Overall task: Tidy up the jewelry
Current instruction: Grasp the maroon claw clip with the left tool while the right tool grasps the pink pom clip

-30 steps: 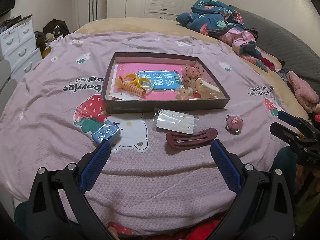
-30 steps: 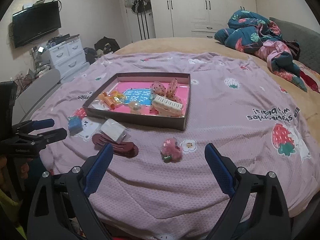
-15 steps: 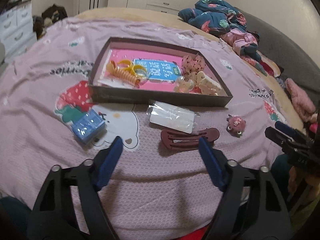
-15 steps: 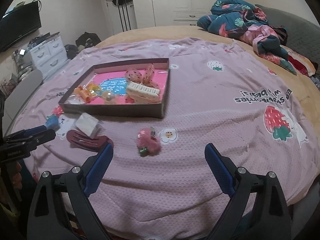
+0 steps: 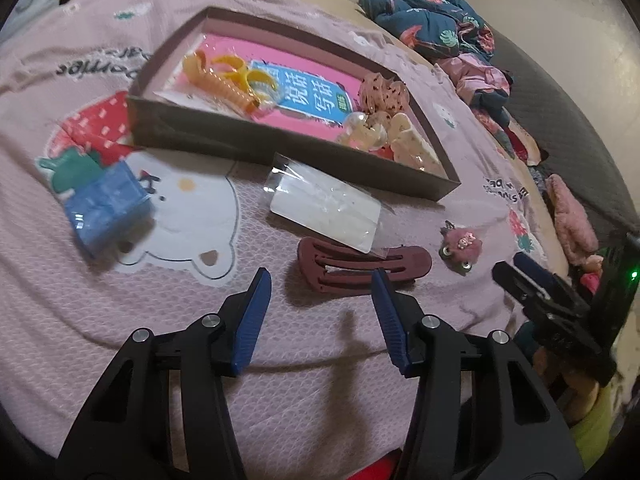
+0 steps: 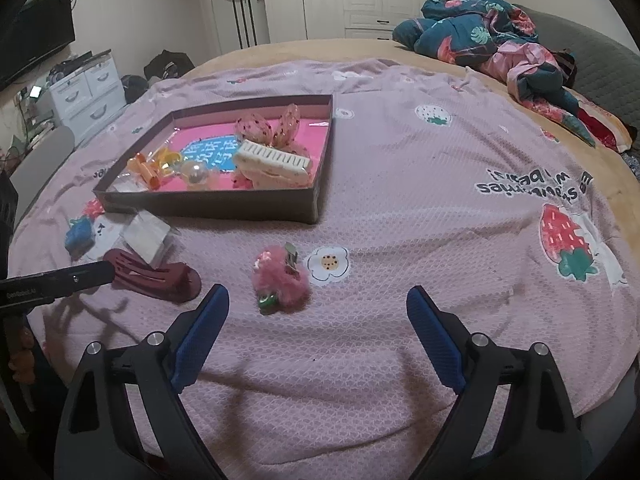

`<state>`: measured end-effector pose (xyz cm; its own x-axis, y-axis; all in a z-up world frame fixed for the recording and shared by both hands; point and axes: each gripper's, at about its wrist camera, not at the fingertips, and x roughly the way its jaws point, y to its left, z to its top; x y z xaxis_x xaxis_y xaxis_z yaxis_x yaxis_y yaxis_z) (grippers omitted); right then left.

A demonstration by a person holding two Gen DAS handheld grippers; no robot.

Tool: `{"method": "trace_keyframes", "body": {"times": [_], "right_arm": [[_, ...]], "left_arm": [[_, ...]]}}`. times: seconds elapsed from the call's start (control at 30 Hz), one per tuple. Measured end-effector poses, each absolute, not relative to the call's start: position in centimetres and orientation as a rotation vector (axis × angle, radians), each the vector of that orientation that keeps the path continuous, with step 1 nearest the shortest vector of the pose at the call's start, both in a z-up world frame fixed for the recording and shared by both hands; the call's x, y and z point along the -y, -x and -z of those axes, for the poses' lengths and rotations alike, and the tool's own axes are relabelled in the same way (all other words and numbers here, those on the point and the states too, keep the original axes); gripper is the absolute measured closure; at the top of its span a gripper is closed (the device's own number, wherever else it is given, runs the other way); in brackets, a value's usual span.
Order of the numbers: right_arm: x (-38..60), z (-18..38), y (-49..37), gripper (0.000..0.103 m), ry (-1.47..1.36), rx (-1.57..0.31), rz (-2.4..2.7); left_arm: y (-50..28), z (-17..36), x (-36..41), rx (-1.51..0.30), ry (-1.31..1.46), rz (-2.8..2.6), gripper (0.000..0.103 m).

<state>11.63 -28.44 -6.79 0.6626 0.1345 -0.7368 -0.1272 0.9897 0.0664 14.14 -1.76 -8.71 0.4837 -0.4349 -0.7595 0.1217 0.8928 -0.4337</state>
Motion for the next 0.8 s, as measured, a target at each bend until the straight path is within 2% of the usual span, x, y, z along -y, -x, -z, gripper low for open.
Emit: {"method": "trace_keyframes", "body": {"times": [0.1,0.2,0.27,0.33,0.43,0.47,0.7,0.77,0.8], "right_arm": [[28.4,7.3,-12.2,0.019,-0.012,-0.849,-0.149],[28.4,7.9,-12.8,0.021,-0.020,-0.866,-0.151],[28.4,8.2,-13.3,0.021,-0.031,-0.878,-0.153],[28.3,8.5,-13.9,0.024,-0.035,-0.888,-0.154],[28.0,8.9,-14.6,0.028,-0.048,-0.906,-0.172],[27.8,9.0,-14.7,0.029,-0.049,-0.910,-0.177],[26.1,9.2,-15.8,0.046,-0.017,-0.920,-0.234],[25.6,9.4,-16.1,0.055,0.003,-0.917,-0.246],[25.4,9.5,-16.1,0.066,0.012,-0.917,-0.253]], "left_arm": [[-14.8,9.0,1.8,-1.019,0.373,0.357,0.060],[-15.2,9.2,2.0,-1.024,0.384,0.369,0.069],[-15.4,9.4,2.0,-1.031,0.397,0.376,0.070],[-15.6,9.6,1.9,-1.035,0.411,0.382,0.080],[-15.9,9.8,1.7,-1.043,0.431,0.385,0.089],[-16.0,9.8,1.6,-1.045,0.433,0.385,0.090],[-15.7,9.2,2.0,-1.026,0.398,0.400,0.094],[-15.6,8.9,2.1,-1.019,0.387,0.405,0.095],[-15.6,8.8,2.1,-1.017,0.382,0.408,0.095]]}}
